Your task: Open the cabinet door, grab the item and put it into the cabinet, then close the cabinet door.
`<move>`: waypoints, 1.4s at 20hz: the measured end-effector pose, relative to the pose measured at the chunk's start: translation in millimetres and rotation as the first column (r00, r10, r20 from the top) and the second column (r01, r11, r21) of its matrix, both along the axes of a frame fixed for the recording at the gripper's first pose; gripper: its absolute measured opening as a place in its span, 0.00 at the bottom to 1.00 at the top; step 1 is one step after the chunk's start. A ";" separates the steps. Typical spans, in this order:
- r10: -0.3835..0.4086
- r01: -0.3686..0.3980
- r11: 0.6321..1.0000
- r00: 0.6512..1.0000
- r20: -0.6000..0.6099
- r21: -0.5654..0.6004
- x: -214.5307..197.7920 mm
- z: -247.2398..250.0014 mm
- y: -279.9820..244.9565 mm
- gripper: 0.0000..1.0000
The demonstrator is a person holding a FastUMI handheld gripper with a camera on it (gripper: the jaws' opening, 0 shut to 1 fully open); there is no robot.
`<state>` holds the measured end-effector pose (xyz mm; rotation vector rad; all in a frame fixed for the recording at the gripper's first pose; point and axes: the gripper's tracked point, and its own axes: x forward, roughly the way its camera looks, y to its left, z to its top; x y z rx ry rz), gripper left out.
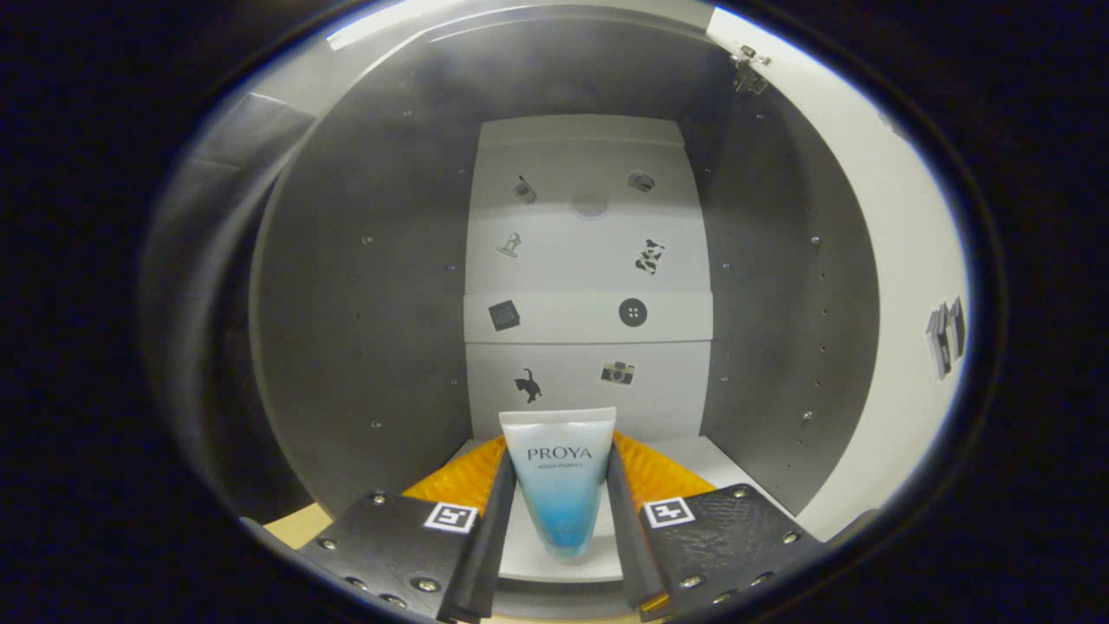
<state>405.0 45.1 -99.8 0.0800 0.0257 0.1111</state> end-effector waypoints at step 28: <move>-0.022 0.024 0.999 0.998 -0.063 0.030 -22.8 -10.6 -6.5 0.99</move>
